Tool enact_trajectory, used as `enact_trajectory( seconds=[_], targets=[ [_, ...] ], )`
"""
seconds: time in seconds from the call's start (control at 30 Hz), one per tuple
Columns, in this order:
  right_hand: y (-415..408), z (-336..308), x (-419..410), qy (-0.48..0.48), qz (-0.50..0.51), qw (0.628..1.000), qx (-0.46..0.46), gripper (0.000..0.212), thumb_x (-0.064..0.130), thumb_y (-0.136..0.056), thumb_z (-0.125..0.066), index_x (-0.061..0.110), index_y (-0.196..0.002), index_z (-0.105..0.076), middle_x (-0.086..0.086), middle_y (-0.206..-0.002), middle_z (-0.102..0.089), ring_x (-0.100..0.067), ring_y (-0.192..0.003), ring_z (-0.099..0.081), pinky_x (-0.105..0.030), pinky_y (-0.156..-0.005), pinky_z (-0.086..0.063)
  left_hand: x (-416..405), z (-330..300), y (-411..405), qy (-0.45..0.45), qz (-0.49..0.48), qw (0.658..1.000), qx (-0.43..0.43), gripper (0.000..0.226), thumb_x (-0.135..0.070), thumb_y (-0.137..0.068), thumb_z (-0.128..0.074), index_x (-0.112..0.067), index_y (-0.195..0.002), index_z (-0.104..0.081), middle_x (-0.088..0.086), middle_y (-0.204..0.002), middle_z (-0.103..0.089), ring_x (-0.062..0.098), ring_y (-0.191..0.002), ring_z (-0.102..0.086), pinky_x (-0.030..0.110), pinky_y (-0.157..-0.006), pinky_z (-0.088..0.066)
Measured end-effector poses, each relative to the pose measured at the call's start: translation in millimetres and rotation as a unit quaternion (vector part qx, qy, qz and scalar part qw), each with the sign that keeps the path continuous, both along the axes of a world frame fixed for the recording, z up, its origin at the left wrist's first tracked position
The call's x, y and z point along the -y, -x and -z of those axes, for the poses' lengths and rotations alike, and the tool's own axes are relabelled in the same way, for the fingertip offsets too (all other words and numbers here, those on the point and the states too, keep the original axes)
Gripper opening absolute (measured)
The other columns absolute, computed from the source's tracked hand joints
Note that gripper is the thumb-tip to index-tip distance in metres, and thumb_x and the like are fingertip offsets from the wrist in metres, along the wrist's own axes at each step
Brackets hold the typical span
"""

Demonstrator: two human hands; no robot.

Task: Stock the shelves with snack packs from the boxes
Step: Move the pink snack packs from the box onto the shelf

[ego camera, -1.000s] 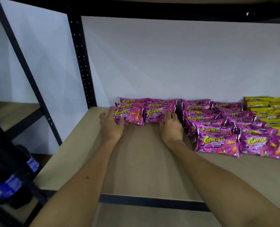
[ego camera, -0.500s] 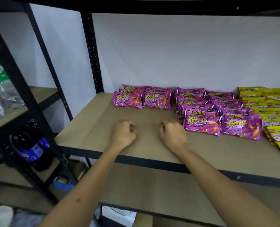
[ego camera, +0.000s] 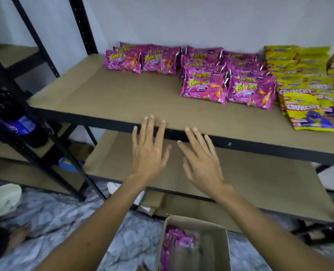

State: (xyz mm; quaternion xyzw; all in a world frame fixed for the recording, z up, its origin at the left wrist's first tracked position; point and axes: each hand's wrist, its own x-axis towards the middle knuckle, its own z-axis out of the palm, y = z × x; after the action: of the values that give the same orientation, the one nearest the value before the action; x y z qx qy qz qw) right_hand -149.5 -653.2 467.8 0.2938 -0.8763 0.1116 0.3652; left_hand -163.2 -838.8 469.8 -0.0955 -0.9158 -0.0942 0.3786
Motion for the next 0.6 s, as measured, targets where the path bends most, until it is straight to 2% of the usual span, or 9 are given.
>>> enact_trajectory(
  seconds=[0.07, 0.13, 0.2, 0.27, 0.33, 0.43, 0.5, 0.57, 0.6],
  targets=[
    [-12.2, 26.2, -19.2, -0.004, -0.023, 0.998, 0.053, 0.056, 0.009, -0.080, -0.054, 0.010, -0.136, -0.053, -0.017, -0.155, -0.031, -0.032, -0.146, -0.024, -0.050, -0.117, -0.026, -14.1, 20.2, -15.9, -0.008, -0.008, 1.000, 0.024, 0.072, -0.031, -0.088, -0.052, -0.011, -0.152, -0.023, 0.025, -0.157, -0.014, 0.038, -0.148, -0.009, 0.057, -0.113, -0.024],
    [-29.4, 62.9, -41.0, 0.019, -0.029, 0.986, 0.161, 0.058, 0.007, -0.079, -0.055, 0.010, -0.137, -0.050, -0.021, -0.152, -0.035, -0.037, -0.142, -0.032, -0.051, -0.112, -0.033, -27.2, 51.5, -34.0, -0.019, 0.003, 0.996, 0.087, 0.074, -0.021, -0.086, -0.055, -0.012, -0.152, -0.024, 0.026, -0.158, -0.006, 0.038, -0.148, -0.003, 0.058, -0.113, -0.025],
    [-50.6, 96.7, -64.4, 0.042, -0.004, 0.950, 0.309, 0.058, 0.004, -0.082, -0.055, 0.008, -0.139, -0.048, -0.021, -0.147, -0.042, -0.039, -0.134, -0.043, -0.050, -0.106, -0.042, -40.2, 91.3, -54.9, -0.032, 0.035, 0.982, 0.185, 0.071, -0.012, -0.082, -0.057, -0.011, -0.149, -0.032, 0.027, -0.157, -0.011, 0.040, -0.147, -0.009, 0.061, -0.109, -0.030],
    [-66.5, 128.3, -92.5, 0.036, 0.039, 0.899, 0.436, 0.059, 0.002, -0.084, -0.053, 0.009, -0.141, -0.047, -0.018, -0.143, -0.047, -0.035, -0.126, -0.051, -0.039, -0.101, -0.046, -56.0, 136.4, -75.0, -0.057, 0.052, 0.958, 0.278, 0.062, -0.015, -0.081, -0.051, -0.008, -0.142, -0.043, 0.031, -0.151, -0.026, 0.046, -0.140, -0.027, 0.060, -0.101, -0.041],
    [-78.6, 163.3, -122.3, 0.015, 0.074, 0.857, 0.511, 0.059, 0.007, -0.084, -0.053, 0.013, -0.143, -0.046, -0.017, -0.137, -0.053, -0.036, -0.118, -0.056, -0.038, -0.095, -0.048, -74.2, 178.3, -95.2, -0.103, 0.045, 0.921, 0.372, 0.056, -0.025, -0.084, -0.042, -0.009, -0.137, -0.051, 0.031, -0.144, -0.038, 0.046, -0.129, -0.044, 0.053, -0.094, -0.049],
    [-99.7, 217.1, -158.7, -0.020, 0.119, 0.803, 0.584, 0.056, 0.019, -0.087, -0.055, 0.018, -0.142, -0.045, -0.016, -0.130, -0.059, -0.036, -0.114, -0.059, -0.043, -0.093, -0.050, -101.9, 228.3, -126.2, -0.165, 0.050, 0.842, 0.512, 0.044, -0.022, -0.082, -0.049, -0.008, -0.122, -0.061, 0.025, -0.126, -0.057, 0.039, -0.114, -0.057, 0.042, -0.089, -0.051],
    [-119.8, 243.4, -171.3, -0.017, 0.139, 0.756, 0.639, 0.046, 0.015, -0.093, -0.053, 0.010, -0.139, -0.047, -0.017, -0.129, -0.058, -0.035, -0.116, -0.057, -0.041, -0.096, -0.047, -115.0, 254.4, -145.8, -0.188, 0.045, 0.782, 0.593, 0.037, -0.021, -0.084, -0.054, -0.005, -0.115, -0.065, 0.020, -0.114, -0.066, 0.034, -0.108, -0.061, 0.038, -0.090, -0.049],
    [-138.5, 275.5, -182.8, -0.018, 0.155, 0.708, 0.689, 0.034, 0.012, -0.099, -0.048, 0.002, -0.131, -0.048, -0.015, -0.123, -0.057, -0.032, -0.117, -0.055, -0.036, -0.094, -0.045, -121.8, 287.8, -159.5, -0.175, 0.040, 0.729, 0.660, 0.029, -0.014, -0.089, -0.061, -0.005, -0.116, -0.066, 0.015, -0.118, -0.066, 0.030, -0.112, -0.059, 0.032, -0.093, -0.044],
    [-145.9, 291.2, -187.8, -0.018, 0.160, 0.696, 0.699, 0.031, 0.012, -0.100, -0.046, 0.000, -0.128, -0.049, -0.012, -0.119, -0.057, -0.031, -0.116, -0.056, -0.032, -0.091, -0.045, -124.0, 307.0, -163.7, -0.158, 0.044, 0.710, 0.685, 0.027, -0.014, -0.090, -0.061, -0.007, -0.116, -0.066, 0.013, -0.120, -0.065, 0.028, -0.114, -0.058, 0.030, -0.093, -0.042]
  ],
)
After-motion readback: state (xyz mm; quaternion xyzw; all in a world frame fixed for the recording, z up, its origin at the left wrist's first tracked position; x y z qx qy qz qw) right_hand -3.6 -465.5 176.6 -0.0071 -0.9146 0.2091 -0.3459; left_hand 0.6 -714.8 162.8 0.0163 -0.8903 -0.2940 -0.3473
